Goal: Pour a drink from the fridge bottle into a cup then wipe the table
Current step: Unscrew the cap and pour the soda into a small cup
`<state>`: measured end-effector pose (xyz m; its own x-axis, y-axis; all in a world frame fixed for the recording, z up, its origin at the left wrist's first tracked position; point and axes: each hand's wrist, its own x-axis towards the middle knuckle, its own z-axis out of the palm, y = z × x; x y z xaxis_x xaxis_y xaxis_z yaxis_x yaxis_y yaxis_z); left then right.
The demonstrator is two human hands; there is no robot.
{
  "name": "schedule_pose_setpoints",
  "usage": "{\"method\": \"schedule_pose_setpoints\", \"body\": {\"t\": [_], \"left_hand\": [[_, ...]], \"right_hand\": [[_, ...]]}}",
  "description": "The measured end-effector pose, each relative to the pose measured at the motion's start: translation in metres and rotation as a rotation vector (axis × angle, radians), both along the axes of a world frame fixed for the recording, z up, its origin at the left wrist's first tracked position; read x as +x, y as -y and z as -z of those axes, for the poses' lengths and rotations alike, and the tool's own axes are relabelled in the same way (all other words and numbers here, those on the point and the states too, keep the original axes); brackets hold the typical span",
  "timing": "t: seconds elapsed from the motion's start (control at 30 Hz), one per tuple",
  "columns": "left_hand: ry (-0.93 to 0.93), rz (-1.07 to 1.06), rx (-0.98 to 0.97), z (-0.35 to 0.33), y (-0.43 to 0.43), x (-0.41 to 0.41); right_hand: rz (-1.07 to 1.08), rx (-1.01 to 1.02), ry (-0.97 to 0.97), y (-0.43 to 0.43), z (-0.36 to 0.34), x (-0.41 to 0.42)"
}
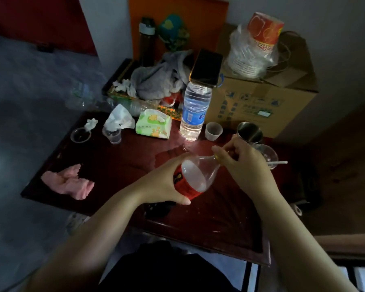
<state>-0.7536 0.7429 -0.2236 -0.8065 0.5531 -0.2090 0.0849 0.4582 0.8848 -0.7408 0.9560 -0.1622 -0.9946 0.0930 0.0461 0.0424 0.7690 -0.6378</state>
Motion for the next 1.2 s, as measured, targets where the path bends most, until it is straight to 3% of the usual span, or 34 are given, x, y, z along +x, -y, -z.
{"method": "schedule_pose_setpoints", "body": {"t": [0.13, 0.33, 0.47, 0.57, 0.7, 0.87, 1.1, 1.2], "left_hand": [[-0.064, 0.007, -0.088, -0.004, 0.005, -0.017], [0.024, 0.211, -0.103, -0.007, 0.020, -0.049], [0.029, 0.286, -0.114, -0.009, 0.024, -0.061], [-0.111, 0.200, -0.167, -0.010, 0.020, -0.055], [-0.455, 0.110, -0.305, -0.009, 0.013, -0.039], [-0.644, -0.017, -0.240, 0.003, 0.022, -0.037], [-0.312, 0.141, -0.078, 0.002, 0.051, -0.058], [-0.134, 0.210, -0.012, -0.001, 0.059, -0.064]], "right_hand": [[-0.028, 0.025, -0.080, 0.005, 0.000, -0.011], [-0.250, -0.020, -0.193, 0.003, 0.006, -0.010], [-0.213, -0.070, -0.207, 0.007, 0.012, -0.006], [-0.023, 0.032, -0.167, 0.016, 0.013, -0.007], [0.254, 0.165, -0.073, 0.029, 0.011, -0.012], [0.156, 0.087, -0.259, 0.041, 0.007, -0.013], [-0.163, -0.038, -0.261, 0.047, 0.003, -0.010], [-0.189, -0.225, -0.219, 0.052, -0.005, -0.012]]}}
